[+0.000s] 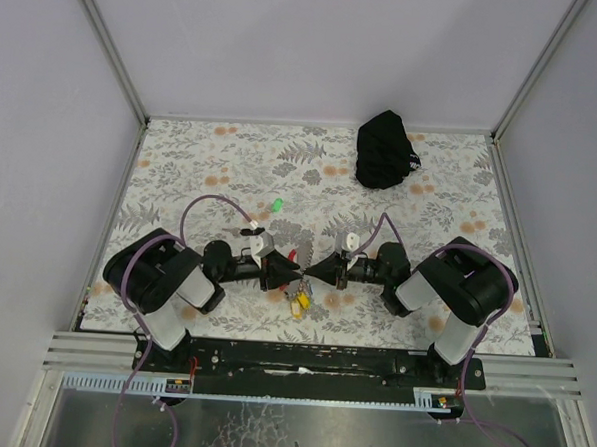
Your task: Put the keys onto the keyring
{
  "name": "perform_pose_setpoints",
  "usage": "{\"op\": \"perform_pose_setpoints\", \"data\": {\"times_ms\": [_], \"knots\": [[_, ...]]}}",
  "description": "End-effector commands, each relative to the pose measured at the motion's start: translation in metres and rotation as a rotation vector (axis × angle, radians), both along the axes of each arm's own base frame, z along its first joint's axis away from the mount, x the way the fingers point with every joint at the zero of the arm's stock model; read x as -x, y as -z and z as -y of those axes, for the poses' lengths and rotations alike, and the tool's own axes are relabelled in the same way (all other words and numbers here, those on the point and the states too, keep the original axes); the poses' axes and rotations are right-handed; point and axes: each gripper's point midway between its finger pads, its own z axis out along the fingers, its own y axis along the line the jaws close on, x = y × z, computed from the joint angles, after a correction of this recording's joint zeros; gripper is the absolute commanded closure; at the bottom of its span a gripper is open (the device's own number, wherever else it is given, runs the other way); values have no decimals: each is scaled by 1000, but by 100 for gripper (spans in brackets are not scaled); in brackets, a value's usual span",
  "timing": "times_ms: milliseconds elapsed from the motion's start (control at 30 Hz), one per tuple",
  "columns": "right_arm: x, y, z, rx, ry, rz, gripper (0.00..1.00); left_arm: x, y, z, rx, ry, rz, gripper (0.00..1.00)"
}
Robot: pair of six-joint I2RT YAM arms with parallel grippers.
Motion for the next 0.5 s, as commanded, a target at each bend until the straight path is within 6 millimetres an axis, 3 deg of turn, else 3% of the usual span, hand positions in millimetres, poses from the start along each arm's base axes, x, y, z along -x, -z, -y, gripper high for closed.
{"op": "perform_pose_setpoints", "data": {"times_ms": [0,400,467], "knots": [[-6,-41,-8,-115,-35,144,100,-6,-23,4,59,18,98,73],[-3,-37,-10,-105,-63,127,100,-5,-25,5,64,33,101,100],[-4,-33,-7,-86,-47,132,93,-5,-27,3,65,22,100,100]]}}
